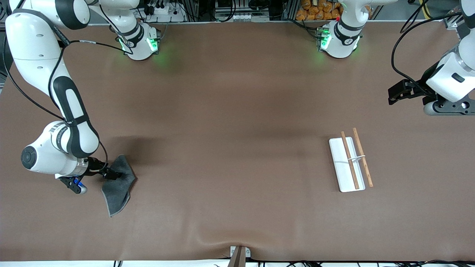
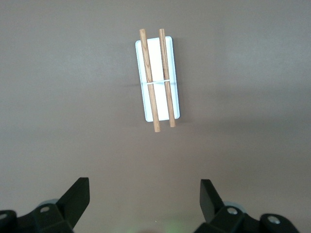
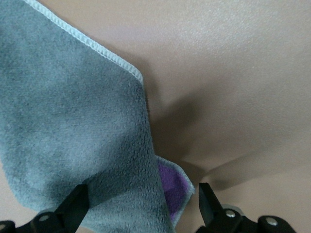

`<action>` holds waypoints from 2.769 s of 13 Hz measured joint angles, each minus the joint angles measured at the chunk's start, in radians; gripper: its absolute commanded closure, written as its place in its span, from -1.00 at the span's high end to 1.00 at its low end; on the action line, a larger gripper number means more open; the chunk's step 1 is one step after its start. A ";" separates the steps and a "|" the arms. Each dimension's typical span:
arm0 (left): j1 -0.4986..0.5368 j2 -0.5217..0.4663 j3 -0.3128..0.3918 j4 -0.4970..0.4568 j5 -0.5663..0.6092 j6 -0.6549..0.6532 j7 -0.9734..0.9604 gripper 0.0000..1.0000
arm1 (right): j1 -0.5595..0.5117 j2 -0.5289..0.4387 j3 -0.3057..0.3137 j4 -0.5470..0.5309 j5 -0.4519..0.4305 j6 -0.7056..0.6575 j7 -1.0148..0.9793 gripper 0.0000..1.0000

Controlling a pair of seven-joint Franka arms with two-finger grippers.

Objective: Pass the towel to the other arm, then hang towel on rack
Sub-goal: 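Close the right gripper on the grey towel's corner, then lift the towel with the right gripper toward the table's middle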

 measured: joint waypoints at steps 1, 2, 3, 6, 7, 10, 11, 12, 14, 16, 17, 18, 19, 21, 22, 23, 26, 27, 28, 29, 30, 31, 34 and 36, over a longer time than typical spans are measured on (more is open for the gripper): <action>0.000 0.000 0.000 0.000 0.000 0.000 0.000 1.00 | 0.000 0.001 0.000 0.000 0.000 0.000 -0.006 1.00; 0.000 0.000 0.000 -0.001 0.000 0.000 0.000 1.00 | -0.001 0.002 -0.001 -0.001 0.000 0.000 -0.017 1.00; 0.000 0.000 0.000 -0.001 0.000 0.000 0.000 1.00 | -0.003 0.004 -0.002 -0.002 0.001 0.000 -0.025 0.38; 0.000 0.000 0.000 -0.002 0.000 0.000 0.000 1.00 | -0.004 0.007 -0.002 -0.002 0.002 0.001 -0.033 -1.00; 0.000 0.000 0.000 -0.002 0.000 0.000 0.000 1.00 | -0.005 0.006 -0.005 -0.002 0.002 0.001 -0.034 -1.00; 0.000 0.000 0.000 -0.005 0.000 0.000 0.000 1.00 | -0.006 0.005 -0.007 0.001 0.033 0.001 -0.038 -1.00; 0.000 0.001 0.000 -0.005 0.000 0.000 0.000 1.00 | -0.005 0.004 -0.006 0.002 0.038 0.000 -0.039 -1.00; 0.000 0.001 0.000 -0.006 0.000 0.000 0.000 1.00 | -0.005 0.004 -0.004 0.003 0.040 0.001 -0.039 -1.00; 0.000 0.001 0.000 -0.006 0.000 0.000 0.000 1.00 | -0.003 0.003 -0.002 0.008 0.041 0.001 -0.039 -1.00; 0.000 0.001 0.000 -0.006 0.000 0.000 0.000 1.00 | -0.002 -0.012 0.000 0.025 0.041 -0.010 -0.040 -1.00; 0.000 0.001 0.000 -0.006 0.000 0.000 0.000 1.00 | -0.001 -0.031 0.000 0.042 0.042 -0.042 -0.040 -1.00; 0.000 0.001 0.000 -0.006 0.000 0.000 0.000 1.00 | 0.000 -0.056 0.001 0.063 0.042 -0.091 -0.040 -1.00; 0.000 0.001 0.000 -0.006 0.000 0.001 0.000 1.00 | 0.000 -0.082 0.002 0.087 0.044 -0.148 -0.040 -1.00; 0.000 0.001 0.000 -0.006 0.000 0.001 0.000 1.00 | 0.001 -0.134 0.011 0.118 0.057 -0.238 -0.040 -1.00; 0.000 0.001 0.000 -0.006 0.000 0.001 0.000 1.00 | 0.002 -0.155 0.032 0.123 0.072 -0.252 -0.038 -1.00; 0.001 0.001 0.000 -0.006 0.000 0.001 -0.001 1.00 | 0.005 -0.171 0.063 0.124 0.090 -0.253 -0.017 -1.00; 0.001 0.001 -0.001 -0.004 0.000 0.002 -0.002 1.00 | 0.052 -0.186 0.125 0.147 0.097 -0.249 0.146 -1.00; 0.001 0.001 -0.001 -0.004 0.000 0.002 -0.002 1.00 | 0.081 -0.186 0.130 0.164 0.097 -0.248 0.207 -1.00; 0.001 0.001 -0.002 -0.003 0.000 0.002 -0.002 1.00 | 0.111 -0.187 0.131 0.179 0.097 -0.246 0.262 -1.00; 0.001 0.001 -0.002 -0.003 0.000 0.002 -0.006 1.00 | 0.143 -0.187 0.132 0.189 0.097 -0.243 0.311 -1.00; 0.001 0.001 -0.003 -0.003 0.000 0.002 -0.020 1.00 | 0.175 -0.187 0.132 0.195 0.097 -0.224 0.361 -1.00; 0.001 0.001 -0.005 -0.003 0.000 0.002 -0.038 1.00 | 0.207 -0.187 0.132 0.197 0.096 -0.200 0.407 -1.00; -0.001 0.001 -0.025 -0.005 0.000 0.002 -0.107 1.00 | 0.279 -0.187 0.132 0.199 0.095 -0.174 0.507 -1.00; -0.001 0.002 -0.038 -0.008 0.000 0.002 -0.153 1.00 | 0.334 -0.187 0.133 0.213 0.095 -0.171 0.570 -1.00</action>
